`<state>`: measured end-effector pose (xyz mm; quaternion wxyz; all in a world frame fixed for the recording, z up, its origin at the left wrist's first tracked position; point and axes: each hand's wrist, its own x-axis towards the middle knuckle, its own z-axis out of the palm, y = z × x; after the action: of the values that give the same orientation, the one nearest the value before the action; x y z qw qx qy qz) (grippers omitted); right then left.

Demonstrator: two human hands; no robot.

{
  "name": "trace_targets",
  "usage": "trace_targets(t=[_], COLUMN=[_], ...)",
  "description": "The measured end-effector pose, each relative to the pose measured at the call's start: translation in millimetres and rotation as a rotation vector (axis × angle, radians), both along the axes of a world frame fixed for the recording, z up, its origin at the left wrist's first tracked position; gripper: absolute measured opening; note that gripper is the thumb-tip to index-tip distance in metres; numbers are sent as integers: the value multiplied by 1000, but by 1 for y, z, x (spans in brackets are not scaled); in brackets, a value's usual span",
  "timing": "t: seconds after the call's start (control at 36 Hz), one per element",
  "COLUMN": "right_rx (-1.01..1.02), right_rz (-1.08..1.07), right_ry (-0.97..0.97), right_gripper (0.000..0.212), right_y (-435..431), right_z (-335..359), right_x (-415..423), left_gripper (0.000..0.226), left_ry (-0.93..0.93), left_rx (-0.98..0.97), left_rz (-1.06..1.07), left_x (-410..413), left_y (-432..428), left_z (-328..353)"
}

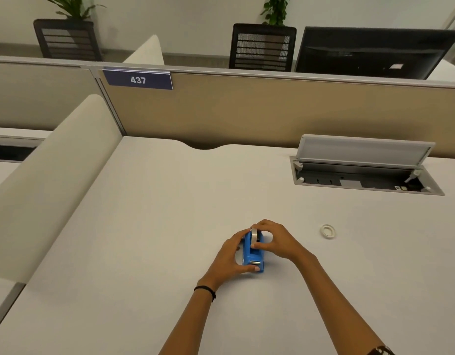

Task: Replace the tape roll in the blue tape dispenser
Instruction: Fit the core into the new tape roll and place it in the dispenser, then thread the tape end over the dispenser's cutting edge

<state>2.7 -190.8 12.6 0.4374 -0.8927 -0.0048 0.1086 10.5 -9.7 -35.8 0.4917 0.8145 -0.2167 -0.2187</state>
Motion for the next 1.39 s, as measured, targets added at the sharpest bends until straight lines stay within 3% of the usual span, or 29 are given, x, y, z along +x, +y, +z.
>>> trace_targets(t=[0.47,1.08,1.25,1.39], right_rx=[-73,-16,-35,-49], right_rz=[75,-60,-29,-54], right_ry=[40,-37,-17,-57], right_gripper=[38,40,54,46], right_y=[-2,-1,8,13], right_z=[-6,-3,-2,-9], right_x=[3,-17,-19,-24], left_gripper=[82,85,86,86], left_ry=[21,17,4,2], left_rx=[14,30,38,40], left_rz=[8,1,-12,-4], left_x=[-2,-3,-3,-3], left_y=[0,0,0,0], left_z=[4,5,4,4])
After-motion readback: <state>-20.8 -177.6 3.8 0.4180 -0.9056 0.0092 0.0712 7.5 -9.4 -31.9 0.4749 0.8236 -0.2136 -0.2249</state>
